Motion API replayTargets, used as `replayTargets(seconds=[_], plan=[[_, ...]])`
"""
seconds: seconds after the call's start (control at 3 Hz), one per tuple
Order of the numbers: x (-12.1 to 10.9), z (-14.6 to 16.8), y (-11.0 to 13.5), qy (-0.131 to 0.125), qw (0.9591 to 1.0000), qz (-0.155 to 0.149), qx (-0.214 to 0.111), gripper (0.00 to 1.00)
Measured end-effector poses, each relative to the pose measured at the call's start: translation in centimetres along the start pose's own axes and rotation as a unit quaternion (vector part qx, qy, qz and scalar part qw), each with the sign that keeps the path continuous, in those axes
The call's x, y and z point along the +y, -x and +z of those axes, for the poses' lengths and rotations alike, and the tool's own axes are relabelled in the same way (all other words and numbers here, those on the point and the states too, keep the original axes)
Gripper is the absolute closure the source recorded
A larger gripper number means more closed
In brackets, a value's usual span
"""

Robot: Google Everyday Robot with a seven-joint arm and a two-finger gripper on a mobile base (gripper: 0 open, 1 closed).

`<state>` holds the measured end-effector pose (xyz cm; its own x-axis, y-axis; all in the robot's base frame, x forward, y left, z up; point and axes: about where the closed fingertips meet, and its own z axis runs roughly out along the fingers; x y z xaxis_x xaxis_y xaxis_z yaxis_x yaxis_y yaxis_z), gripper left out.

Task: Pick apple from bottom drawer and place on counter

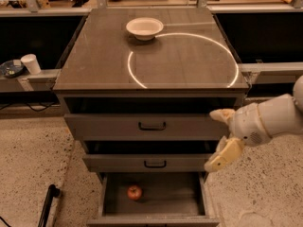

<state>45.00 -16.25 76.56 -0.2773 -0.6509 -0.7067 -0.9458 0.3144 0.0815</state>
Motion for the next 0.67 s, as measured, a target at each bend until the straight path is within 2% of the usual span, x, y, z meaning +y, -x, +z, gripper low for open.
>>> replayTargets(seconds=[0.33,0.67], plan=[[0.38,1.95,0.64,0.028,0.9978,0.025,-0.054,0.0],[0.38,1.92,0.66,0.027,0.9979,0.025,-0.054,0.0]])
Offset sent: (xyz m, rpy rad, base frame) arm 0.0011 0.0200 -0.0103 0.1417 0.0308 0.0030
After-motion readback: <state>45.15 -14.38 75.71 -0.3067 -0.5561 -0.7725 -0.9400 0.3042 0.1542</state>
